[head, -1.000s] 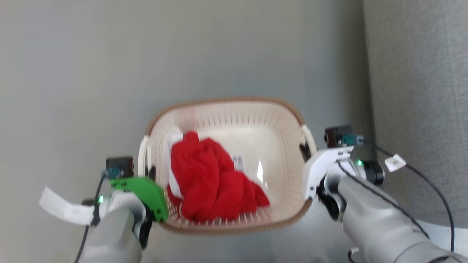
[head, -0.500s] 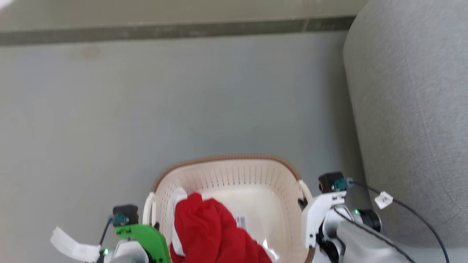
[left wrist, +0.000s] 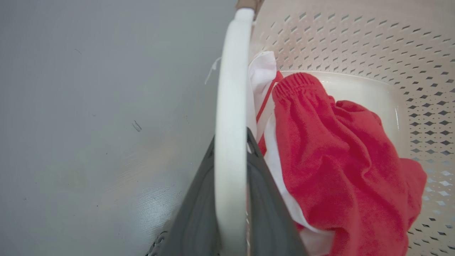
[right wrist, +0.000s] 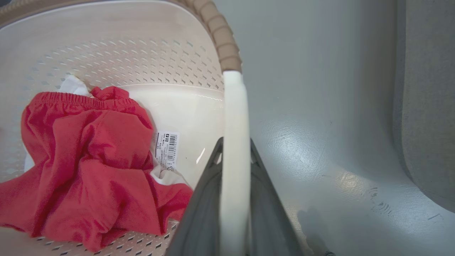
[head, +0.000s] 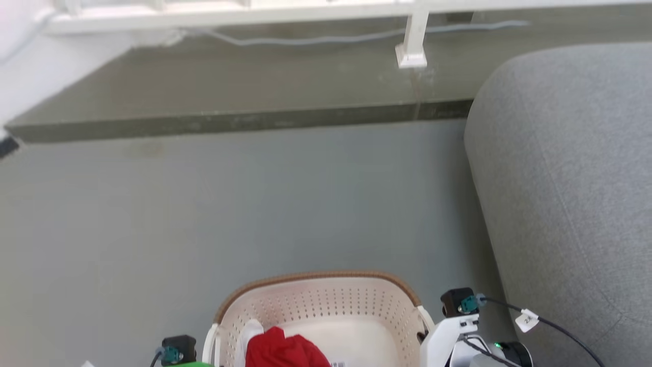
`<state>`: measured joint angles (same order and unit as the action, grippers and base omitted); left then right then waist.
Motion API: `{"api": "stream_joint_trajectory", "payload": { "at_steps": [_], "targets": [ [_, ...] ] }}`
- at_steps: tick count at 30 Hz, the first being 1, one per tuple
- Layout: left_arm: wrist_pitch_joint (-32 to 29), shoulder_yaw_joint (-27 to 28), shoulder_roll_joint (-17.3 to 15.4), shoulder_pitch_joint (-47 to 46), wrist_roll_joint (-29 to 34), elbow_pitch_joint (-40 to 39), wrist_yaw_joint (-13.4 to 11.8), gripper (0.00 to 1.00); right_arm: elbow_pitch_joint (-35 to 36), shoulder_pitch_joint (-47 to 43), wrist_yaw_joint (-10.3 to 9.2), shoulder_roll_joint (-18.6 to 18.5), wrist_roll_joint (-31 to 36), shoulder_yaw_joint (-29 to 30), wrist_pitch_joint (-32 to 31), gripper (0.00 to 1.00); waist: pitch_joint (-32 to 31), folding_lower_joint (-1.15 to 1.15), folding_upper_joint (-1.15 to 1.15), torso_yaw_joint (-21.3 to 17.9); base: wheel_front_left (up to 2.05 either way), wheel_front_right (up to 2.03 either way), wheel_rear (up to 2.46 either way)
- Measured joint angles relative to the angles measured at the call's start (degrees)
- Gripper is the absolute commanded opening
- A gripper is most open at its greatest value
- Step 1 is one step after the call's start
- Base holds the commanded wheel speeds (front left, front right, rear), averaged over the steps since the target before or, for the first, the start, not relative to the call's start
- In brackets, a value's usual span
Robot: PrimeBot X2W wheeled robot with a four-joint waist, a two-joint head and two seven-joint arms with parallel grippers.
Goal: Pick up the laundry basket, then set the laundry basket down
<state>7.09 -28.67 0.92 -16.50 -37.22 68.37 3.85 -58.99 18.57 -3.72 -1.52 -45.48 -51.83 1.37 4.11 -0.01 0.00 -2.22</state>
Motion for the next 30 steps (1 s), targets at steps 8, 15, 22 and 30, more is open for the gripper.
{"api": "stream_joint_trajectory", "payload": {
  "at_steps": [8, 15, 22, 30],
  "targets": [
    [-0.3, -1.3, -0.1, 0.5, -0.9, -0.6, -0.9, 0.00, 0.8, -0.3, -0.99, -0.2, -1.1, -1.1, -0.3, 0.00, -2.9, 0.00, 0.00, -0.2, 0.00, 0.00, 0.00],
    [-0.3, -2.3, -0.5, 0.5, -1.2, -1.5, -1.4, 0.00, 1.1, -0.3, -1.64, -0.4, -2.4, -2.1, -0.4, 0.00, -3.1, 0.00, 0.00, -0.3, 0.00, 0.00, 0.00],
    [-0.5, -3.2, -0.6, 0.5, -1.7, -2.2, -2.0, 0.00, 1.2, -0.2, -2.03, -0.5, -3.1, -2.8, -0.4, 0.00, -2.9, 0.00, 0.00, -0.4, 0.00, 0.00, 0.00],
    [-0.5, -4.0, -0.7, 0.6, -2.4, -2.4, -2.4, 0.00, 1.2, -0.1, -2.45, -0.6, -3.9, -3.6, -0.3, 0.00, -2.5, 0.00, 0.00, -0.4, 0.00, 0.00, 0.00]
  ]
}}
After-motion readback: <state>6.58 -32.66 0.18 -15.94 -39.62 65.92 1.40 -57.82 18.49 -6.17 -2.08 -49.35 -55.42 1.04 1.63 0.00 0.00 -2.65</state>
